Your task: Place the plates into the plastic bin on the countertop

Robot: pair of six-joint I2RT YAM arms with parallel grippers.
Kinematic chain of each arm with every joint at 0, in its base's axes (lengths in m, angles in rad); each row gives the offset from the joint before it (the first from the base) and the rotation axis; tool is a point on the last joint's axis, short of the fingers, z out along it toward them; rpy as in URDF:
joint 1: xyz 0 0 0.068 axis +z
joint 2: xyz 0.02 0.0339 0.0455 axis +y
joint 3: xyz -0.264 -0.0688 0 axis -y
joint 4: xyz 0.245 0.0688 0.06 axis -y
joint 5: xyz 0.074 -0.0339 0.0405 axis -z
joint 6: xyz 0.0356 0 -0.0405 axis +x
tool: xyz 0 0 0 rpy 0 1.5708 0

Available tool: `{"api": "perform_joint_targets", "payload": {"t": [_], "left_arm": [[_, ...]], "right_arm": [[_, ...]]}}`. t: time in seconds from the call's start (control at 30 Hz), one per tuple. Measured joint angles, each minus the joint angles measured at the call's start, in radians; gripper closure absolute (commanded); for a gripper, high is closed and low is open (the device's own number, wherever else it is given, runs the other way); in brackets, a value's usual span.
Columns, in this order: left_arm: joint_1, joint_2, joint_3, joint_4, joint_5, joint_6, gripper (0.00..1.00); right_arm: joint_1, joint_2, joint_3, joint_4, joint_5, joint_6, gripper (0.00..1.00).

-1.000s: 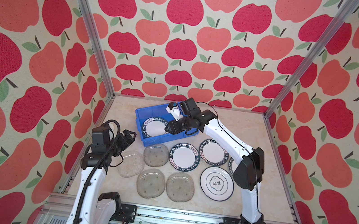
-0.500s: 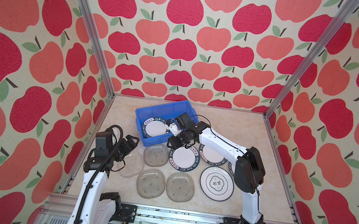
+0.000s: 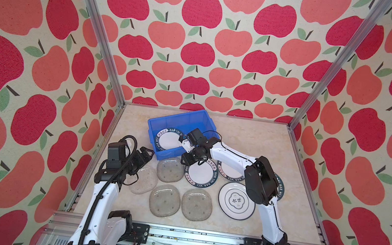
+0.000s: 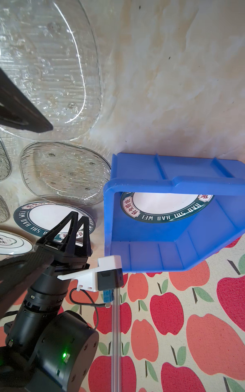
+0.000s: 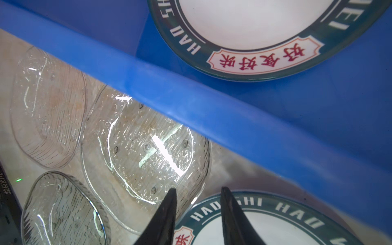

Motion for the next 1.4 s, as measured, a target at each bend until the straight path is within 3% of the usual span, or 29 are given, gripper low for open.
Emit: {"api": "perform_joint_targets", "payload": {"t": [0.87,1.4], "left_arm": [[-0.013,0.033,0.0,0.01,-0.004,0.005,0.09],[-0.013,0.05,0.0,0.029,-0.005,0.02,0.09]], "right_arm": [[0.0,0.068,0.002,0.09,-0.015,0.019,0.67],[0.0,0.097,0.029,0.097,-0.015,0.027,0.75]]}}
